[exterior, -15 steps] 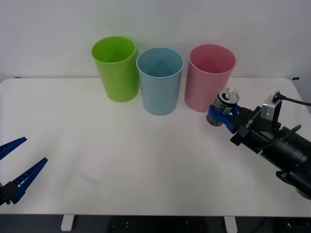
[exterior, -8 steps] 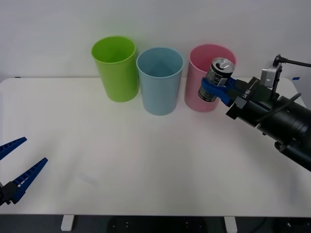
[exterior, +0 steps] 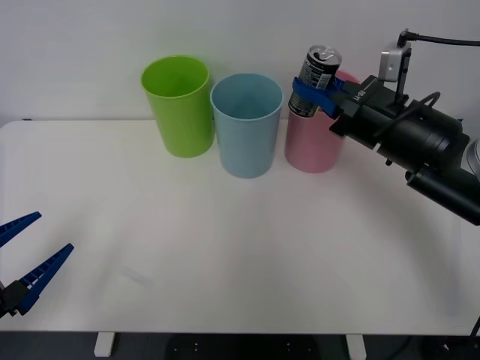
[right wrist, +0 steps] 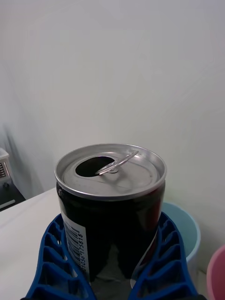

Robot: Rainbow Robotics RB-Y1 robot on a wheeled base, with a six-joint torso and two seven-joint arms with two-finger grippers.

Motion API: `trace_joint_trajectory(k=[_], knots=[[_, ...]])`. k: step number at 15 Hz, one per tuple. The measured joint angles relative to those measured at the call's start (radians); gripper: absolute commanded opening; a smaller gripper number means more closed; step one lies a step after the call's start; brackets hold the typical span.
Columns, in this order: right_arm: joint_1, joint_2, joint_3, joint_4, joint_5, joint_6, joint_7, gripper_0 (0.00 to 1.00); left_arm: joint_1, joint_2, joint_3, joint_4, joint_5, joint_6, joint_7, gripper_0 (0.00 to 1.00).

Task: Grasp the object on the table and drop it into the matching bin: aluminum can to the light blue bin, PET bottle to the pink bin.

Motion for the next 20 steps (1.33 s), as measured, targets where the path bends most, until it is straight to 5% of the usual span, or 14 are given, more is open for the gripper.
trace_joint_trajectory(k=[14,20], knots=[[-0.388,0.221,0.007,0.506,0.249,0.042,0.03,0.0,0.0,0.0,0.0,0.0,0.0,0.0,0.0,1.0],[-0.47,0.294,0.008,0.627,0.272,0.125,0.067,0.0,0.0,0.0,0.0,0.0,0.0,0.0,0.0,1.0]])
